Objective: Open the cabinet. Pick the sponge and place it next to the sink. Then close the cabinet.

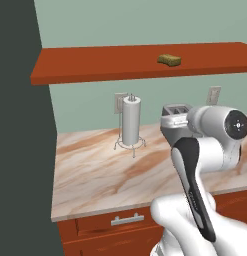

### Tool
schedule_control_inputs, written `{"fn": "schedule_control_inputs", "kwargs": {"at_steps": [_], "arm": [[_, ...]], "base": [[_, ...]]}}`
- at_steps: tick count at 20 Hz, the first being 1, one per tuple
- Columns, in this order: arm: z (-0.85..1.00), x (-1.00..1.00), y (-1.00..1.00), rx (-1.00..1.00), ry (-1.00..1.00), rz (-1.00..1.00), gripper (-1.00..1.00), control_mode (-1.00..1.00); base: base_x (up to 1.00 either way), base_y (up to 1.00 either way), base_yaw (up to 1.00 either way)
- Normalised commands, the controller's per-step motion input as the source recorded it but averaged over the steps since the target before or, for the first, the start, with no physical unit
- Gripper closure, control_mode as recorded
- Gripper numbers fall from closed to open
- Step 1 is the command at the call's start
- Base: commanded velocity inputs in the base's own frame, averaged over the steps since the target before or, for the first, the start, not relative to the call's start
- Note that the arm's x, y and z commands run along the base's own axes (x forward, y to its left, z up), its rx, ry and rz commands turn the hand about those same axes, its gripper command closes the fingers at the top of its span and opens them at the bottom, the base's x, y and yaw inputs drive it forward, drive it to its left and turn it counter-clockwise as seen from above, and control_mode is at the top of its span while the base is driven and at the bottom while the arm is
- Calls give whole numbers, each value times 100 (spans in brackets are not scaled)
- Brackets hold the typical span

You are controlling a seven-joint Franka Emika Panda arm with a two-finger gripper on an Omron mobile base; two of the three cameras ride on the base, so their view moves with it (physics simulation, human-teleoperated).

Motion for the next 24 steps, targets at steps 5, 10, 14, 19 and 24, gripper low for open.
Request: {"fn": "schedule_control_inputs", "kwargs": {"at_steps": [5,10,14,19,24], "arm": [[8,2,-8,9,1,-1,-100,-100],[8,6,-7,10,5,-4,-100,-100],[7,8,-2,4,3,-7,-100,-100],[7,4,0,2,3,-9,-100,-100],[10,2,0,0,0,-7,-100,-100]], "base": [[0,0,0],[0,0,0],[0,0,0],[0,0,0],[0,0,0]]}}
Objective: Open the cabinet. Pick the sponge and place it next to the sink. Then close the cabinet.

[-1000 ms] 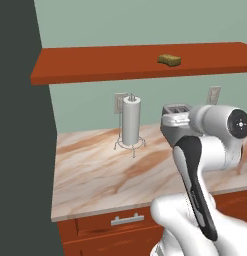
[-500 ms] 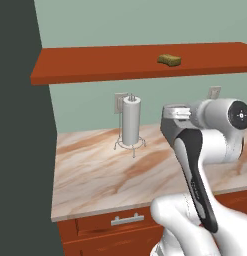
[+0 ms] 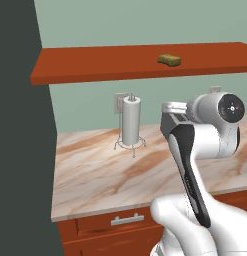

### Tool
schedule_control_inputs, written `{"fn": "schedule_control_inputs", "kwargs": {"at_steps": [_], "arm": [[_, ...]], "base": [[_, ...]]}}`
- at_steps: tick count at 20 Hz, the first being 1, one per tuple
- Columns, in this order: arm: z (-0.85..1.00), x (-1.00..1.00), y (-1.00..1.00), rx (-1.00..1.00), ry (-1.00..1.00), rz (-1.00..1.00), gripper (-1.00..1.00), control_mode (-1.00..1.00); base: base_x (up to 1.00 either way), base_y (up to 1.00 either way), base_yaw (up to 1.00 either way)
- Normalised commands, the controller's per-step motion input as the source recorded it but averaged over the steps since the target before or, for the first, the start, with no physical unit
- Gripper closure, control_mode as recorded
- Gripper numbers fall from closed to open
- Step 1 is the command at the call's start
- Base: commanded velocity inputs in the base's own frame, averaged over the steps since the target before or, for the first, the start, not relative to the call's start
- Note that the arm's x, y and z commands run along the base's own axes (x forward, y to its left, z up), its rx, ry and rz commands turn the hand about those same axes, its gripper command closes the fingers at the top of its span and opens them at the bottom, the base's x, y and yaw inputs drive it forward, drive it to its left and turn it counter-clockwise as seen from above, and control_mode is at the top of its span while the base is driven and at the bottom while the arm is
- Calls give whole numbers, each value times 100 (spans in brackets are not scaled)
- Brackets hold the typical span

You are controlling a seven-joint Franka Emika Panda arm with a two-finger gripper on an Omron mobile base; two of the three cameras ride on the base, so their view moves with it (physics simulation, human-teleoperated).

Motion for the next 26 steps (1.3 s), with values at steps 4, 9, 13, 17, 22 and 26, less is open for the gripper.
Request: {"fn": "schedule_control_inputs", "kwargs": {"at_steps": [4,9,13,17,22,26], "arm": [[14,0,-1,0,0,-2,-100,-100],[13,0,-1,2,1,-2,-100,-100],[18,0,-3,4,1,0,-100,-100],[22,0,-2,5,0,0,-100,-100],[24,4,-1,3,0,0,-100,-100],[27,9,0,1,2,0,-100,-100]], "base": [[0,0,0],[0,0,0],[0,0,0],[0,0,0],[0,0,0],[0,0,0]]}}
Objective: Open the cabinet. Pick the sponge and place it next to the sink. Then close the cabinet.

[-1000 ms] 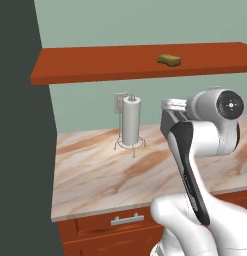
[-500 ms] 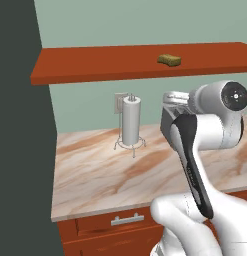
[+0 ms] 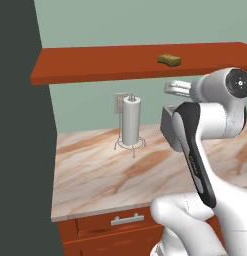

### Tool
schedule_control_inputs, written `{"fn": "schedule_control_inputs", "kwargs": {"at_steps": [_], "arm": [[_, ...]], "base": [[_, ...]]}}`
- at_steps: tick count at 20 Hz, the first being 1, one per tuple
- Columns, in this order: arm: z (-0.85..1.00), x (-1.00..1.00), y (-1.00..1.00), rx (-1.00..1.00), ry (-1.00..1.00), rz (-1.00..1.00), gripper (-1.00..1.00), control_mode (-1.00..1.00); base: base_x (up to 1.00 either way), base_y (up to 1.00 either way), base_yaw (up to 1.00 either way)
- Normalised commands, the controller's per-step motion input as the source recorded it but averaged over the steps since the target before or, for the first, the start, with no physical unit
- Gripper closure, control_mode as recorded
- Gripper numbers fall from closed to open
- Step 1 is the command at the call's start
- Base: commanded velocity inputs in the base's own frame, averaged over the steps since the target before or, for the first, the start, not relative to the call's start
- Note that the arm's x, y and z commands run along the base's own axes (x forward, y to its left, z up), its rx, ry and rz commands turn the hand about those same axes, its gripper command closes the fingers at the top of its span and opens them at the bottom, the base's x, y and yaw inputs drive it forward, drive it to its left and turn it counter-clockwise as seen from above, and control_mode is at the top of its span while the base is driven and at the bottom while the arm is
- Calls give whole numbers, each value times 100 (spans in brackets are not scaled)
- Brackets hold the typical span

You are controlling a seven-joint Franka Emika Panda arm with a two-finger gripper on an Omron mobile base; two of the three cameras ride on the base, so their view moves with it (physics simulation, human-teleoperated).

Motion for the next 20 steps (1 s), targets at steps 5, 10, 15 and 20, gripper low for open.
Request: {"fn": "schedule_control_inputs", "kwargs": {"at_steps": [5,10,15,20], "arm": [[28,13,0,0,3,0,-100,-100],[28,16,-2,0,0,0,-100,-100],[28,7,-3,2,1,0,-100,-100],[23,6,-6,0,0,0,-100,-100]], "base": [[0,0,0],[0,0,0],[0,0,0],[0,0,0]]}}
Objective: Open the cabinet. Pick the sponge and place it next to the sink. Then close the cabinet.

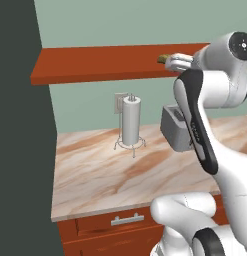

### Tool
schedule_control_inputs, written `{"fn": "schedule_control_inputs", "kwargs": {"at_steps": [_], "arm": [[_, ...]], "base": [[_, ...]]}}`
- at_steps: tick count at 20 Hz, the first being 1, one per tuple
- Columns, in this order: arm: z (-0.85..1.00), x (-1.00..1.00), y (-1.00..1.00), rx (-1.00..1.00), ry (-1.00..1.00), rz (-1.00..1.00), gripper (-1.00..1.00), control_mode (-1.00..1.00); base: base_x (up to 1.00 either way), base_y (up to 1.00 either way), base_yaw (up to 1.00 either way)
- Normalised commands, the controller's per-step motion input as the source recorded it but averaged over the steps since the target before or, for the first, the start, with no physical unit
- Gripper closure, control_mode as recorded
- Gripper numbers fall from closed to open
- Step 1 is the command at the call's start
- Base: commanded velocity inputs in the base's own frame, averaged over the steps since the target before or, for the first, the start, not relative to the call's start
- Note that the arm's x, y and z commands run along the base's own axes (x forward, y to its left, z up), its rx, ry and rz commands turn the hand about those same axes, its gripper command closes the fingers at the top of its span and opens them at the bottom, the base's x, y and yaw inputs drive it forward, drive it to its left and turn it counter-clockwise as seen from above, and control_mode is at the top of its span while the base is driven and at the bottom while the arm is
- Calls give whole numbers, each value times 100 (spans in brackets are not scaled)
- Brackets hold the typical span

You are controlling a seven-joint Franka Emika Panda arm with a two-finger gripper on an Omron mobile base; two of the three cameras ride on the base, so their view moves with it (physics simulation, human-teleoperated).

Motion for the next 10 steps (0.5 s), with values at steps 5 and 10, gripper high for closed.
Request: {"fn": "schedule_control_inputs", "kwargs": {"at_steps": [5,10], "arm": [[16,5,-4,0,0,1,-100,-100],[14,5,-6,0,0,2,-100,-100]], "base": [[0,0,0],[0,0,0]]}}
